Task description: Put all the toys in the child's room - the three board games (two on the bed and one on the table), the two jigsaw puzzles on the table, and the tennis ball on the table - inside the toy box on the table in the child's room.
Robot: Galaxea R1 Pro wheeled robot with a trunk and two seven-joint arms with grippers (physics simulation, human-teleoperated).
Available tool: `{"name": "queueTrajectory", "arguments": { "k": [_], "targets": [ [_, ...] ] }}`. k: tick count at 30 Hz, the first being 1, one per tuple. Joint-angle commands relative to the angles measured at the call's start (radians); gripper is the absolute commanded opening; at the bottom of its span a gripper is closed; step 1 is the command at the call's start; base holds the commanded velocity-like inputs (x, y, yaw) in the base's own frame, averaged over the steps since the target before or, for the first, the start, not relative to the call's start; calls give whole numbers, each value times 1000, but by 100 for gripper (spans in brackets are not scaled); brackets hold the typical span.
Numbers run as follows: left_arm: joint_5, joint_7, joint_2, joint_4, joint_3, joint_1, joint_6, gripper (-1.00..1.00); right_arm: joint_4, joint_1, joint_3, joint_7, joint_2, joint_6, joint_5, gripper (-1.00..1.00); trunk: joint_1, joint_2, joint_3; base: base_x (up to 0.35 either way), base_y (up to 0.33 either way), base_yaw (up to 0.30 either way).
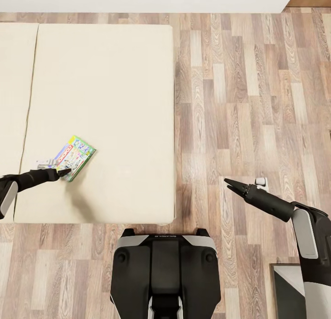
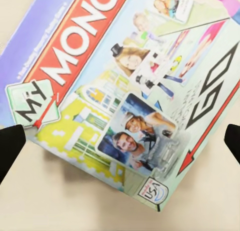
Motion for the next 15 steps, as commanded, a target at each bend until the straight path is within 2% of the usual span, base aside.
{"name": "queueTrajectory", "arguments": {
  "k": [1,15],
  "targets": [
    [7,-2,0,0,1,0,9,100,0,-1,-1,6,0,4,4,100,1,-2,-1,0,0,0],
    [8,-1,18,0,7,-21,40,100,0,0,-1,3,0,4,4,100,1,-2,-1,0,0,0]
  ]
}}
